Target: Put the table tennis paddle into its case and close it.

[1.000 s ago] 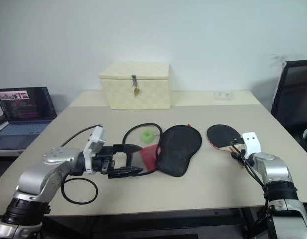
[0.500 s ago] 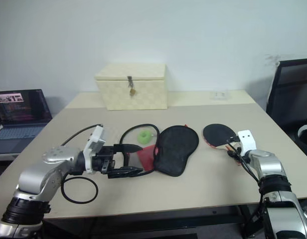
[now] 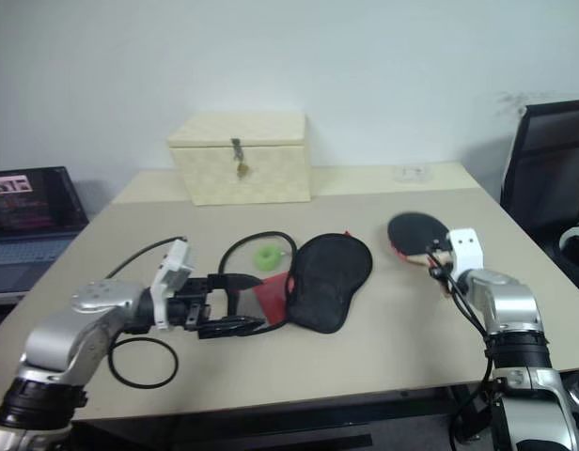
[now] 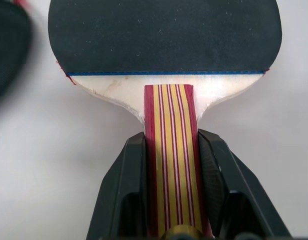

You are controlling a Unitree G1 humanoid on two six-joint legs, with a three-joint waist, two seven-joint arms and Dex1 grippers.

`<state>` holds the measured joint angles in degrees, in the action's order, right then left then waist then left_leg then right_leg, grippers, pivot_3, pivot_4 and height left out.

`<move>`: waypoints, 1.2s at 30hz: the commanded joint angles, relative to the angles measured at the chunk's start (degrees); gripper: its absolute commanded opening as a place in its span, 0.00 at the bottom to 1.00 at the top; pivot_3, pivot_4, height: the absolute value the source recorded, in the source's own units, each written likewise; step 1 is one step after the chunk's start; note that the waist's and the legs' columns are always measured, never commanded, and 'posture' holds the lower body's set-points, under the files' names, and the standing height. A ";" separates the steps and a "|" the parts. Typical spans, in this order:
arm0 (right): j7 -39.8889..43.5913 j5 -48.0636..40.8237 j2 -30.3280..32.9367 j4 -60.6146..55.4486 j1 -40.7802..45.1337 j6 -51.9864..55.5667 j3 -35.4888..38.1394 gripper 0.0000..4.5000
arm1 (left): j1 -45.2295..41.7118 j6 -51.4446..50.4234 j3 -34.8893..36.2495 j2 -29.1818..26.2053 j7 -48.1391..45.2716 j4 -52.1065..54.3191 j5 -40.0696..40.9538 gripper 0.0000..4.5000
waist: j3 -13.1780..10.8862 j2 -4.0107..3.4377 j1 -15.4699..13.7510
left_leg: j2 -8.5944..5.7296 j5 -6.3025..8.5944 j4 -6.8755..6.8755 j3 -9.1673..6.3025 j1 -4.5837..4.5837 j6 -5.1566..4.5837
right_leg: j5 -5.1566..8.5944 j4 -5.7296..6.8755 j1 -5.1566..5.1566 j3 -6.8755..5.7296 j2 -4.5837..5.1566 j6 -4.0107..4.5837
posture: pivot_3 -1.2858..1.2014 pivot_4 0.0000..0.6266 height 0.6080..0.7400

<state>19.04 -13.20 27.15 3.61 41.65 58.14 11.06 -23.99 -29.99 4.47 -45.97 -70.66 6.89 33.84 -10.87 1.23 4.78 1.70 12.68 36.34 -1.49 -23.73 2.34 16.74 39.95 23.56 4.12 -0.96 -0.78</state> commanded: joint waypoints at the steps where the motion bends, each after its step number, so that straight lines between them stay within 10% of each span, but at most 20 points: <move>1: -5.02 -4.09 -7.66 -14.55 -0.82 9.80 1.79 0.23 | 1.79 -0.16 3.47 -1.78 0.04 3.10 1.72 1.00 | 0.02 0.04 0.06 | 0.04 0.00 -0.04 -0.04 -0.07 0.00 | 0.03 -0.01 0.05 -0.02 0.00 0.06 | 0.52 0.24 1.00; 11: -14.51 -2.49 -25.07 -17.20 -3.80 11.56 -2.96 0.23 | 5.17 -0.98 5.75 -2.59 1.77 5.42 2.75 1.00 | 0.01 0.04 -1.02 | -0.10 -0.02 -0.18 0.02 -0.16 0.03 | 0.10 -0.05 0.16 -0.08 0.04 0.12 | 0.52 0.24 1.00; 34: -15.51 -0.78 -25.09 -10.00 -2.97 6.66 -6.71 0.23 | 6.35 -0.72 5.79 -2.46 3.50 6.37 3.02 1.00 | 0.02 0.05 -1.33 | -0.04 -0.02 -0.20 0.02 -0.16 0.03 | 0.09 -0.03 0.19 -0.10 0.03 0.14 | 0.52 0.24 1.00; 36: -16.17 -0.66 -25.41 -9.95 -2.93 6.31 -6.58 0.39 | 6.12 -0.63 5.65 -2.41 3.42 6.12 2.92 1.00 | 0.02 0.05 -1.33 | -0.03 -0.02 -0.20 0.02 -0.16 0.03 | 0.09 -0.03 0.19 -0.10 0.03 0.14 | 0.52 0.24 1.00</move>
<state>3.37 -14.22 1.90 -4.82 37.02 66.42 4.30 -16.78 -31.10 9.36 -47.93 -67.01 12.20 36.06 -10.85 1.28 3.46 1.66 12.66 36.14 -1.48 -23.89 2.37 16.83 39.93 23.75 4.02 -0.93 -0.65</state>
